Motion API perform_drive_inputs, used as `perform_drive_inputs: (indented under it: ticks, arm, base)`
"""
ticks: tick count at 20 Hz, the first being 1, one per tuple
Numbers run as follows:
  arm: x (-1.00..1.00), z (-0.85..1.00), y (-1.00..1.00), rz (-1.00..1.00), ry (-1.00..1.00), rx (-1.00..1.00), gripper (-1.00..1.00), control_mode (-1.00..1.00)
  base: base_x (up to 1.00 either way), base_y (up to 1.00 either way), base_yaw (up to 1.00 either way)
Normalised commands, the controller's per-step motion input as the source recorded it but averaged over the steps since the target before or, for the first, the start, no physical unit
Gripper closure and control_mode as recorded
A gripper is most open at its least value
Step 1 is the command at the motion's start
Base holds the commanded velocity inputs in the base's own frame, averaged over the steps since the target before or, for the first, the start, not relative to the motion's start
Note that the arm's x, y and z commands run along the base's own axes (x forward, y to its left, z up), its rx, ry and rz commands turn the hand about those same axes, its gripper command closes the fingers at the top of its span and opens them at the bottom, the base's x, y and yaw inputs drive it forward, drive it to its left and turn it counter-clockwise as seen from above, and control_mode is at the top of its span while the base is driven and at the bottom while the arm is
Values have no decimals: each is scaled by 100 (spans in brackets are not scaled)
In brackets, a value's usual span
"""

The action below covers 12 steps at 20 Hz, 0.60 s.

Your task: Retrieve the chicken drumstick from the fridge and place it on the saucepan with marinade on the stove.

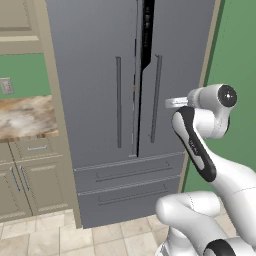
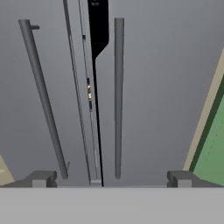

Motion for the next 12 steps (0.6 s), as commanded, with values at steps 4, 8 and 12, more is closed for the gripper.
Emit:
perform_drive_inputs:
  ticks: [4, 8, 12]
  arm:
    - [45, 0, 0, 0, 0, 0, -100, -100]
    - [40, 0, 0, 0, 0, 0, -100, -100]
    - [38, 0, 0, 0, 0, 0, -100, -100]
  base:
    - [0, 0, 0]
    - [0, 0, 0]
    - [0, 0, 0]
